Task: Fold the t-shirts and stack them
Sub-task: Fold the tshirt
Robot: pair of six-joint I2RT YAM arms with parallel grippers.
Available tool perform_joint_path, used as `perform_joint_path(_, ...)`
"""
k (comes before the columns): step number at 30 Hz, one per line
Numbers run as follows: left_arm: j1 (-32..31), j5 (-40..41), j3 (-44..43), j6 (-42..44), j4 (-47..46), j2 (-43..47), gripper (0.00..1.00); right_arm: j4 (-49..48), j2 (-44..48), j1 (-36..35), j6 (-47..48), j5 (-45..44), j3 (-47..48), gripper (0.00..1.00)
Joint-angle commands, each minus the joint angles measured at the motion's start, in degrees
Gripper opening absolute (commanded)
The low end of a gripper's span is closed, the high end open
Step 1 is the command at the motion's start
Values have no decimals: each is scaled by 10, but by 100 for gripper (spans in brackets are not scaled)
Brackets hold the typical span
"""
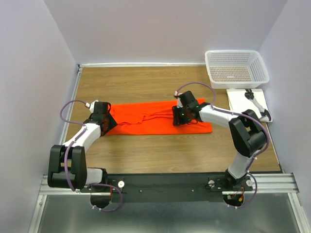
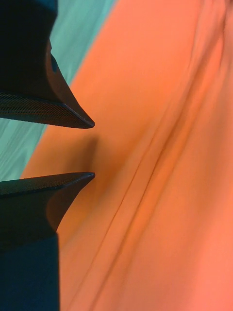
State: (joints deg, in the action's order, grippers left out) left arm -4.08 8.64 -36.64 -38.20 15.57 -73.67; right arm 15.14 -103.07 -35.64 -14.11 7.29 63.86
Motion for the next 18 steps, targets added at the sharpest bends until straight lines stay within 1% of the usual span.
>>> perform_joint_path(1,9,30,3,-33,-11,-33,54,16,39,44,-42,-61,-62,49)
perform_joint_path(5,20,32,-12,-23,-19,-88,53,42,49,51,-59,-85,-96,49)
perform_joint_path(8,21,49,-60,-7,-13,-154,53,78,49,51,-76,-48,-119,49)
perform_joint_path(9,21,56,-94,-3,-10,-192,53,87,51,50,-80,-23,-129,49)
perform_joint_path(11,21,57,-133,7,-3,-232,53,108,67,45,-96,6,-165,49)
perform_joint_path(12,21,48,-179,21,1,-272,53,118,77,35,-107,31,-178,49)
perform_joint_path(14,19,36,-227,31,12,-312,53,131,105,15,-116,62,-210,49)
perform_joint_path(15,14,33,-278,40,16,-345,53,145,115,-9,-125,73,-217,50)
perform_joint_path(17,3,34,-336,48,32,-378,53,156,130,-34,-134,97,-224,50)
perform_joint_path(18,-14,33,-364,55,37,-393,53,159,139,-44,-139,121,-224,50)
